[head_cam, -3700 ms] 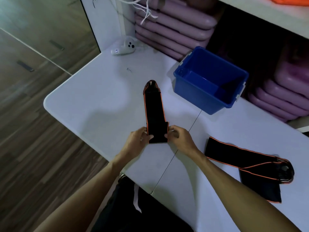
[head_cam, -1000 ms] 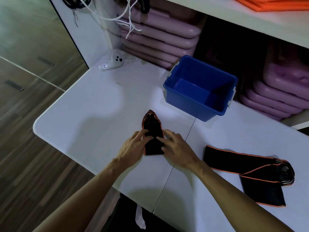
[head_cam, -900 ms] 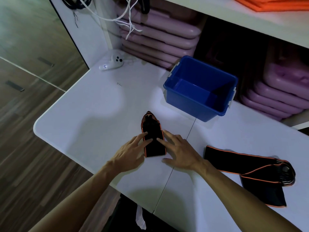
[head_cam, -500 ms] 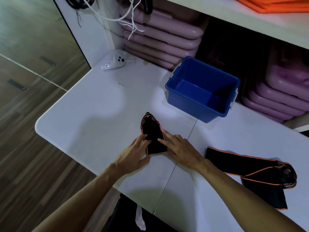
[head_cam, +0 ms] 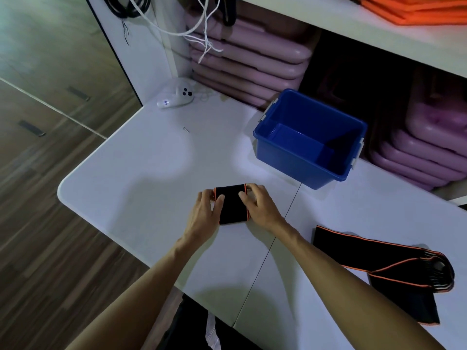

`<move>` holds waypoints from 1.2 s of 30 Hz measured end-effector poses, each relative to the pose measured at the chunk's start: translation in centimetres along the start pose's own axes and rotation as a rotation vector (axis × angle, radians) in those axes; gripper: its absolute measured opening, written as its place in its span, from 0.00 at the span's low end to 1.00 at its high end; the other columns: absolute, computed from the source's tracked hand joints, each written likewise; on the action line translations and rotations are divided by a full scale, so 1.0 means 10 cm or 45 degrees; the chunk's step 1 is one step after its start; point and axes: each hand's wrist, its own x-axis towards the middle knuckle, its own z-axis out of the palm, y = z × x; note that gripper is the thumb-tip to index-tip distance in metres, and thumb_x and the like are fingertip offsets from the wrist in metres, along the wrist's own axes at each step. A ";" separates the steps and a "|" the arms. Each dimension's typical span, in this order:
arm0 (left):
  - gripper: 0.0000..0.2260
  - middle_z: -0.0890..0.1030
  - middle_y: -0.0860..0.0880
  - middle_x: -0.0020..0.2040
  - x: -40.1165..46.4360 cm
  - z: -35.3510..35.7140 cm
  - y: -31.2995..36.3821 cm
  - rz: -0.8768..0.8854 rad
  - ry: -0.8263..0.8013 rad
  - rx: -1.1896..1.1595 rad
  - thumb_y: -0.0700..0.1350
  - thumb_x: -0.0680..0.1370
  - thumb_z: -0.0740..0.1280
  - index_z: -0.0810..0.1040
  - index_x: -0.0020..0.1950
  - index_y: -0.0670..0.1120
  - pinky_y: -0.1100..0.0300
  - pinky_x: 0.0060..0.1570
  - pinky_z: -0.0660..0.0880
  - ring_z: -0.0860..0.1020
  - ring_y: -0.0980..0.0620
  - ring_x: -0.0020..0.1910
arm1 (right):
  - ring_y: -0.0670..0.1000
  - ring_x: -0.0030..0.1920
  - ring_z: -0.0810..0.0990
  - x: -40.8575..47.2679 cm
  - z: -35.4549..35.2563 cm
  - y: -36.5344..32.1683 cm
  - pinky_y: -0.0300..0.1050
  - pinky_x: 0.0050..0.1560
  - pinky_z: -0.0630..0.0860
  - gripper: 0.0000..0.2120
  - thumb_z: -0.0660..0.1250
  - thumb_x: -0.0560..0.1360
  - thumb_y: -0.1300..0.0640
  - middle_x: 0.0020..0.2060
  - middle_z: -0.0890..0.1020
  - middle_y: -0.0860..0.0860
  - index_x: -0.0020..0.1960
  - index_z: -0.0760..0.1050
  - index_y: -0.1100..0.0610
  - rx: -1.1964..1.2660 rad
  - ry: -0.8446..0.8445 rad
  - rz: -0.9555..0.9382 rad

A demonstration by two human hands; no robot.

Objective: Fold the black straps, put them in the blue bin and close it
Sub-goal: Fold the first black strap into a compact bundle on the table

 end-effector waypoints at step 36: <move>0.29 0.71 0.43 0.70 0.25 0.21 0.05 0.797 -0.398 0.389 0.36 0.70 0.72 0.69 0.70 0.40 0.48 0.56 0.77 0.72 0.42 0.63 | 0.53 0.69 0.68 -0.50 -0.01 0.36 0.50 0.69 0.70 0.35 0.68 0.76 0.62 0.74 0.63 0.51 0.79 0.55 0.54 -0.413 0.226 -0.101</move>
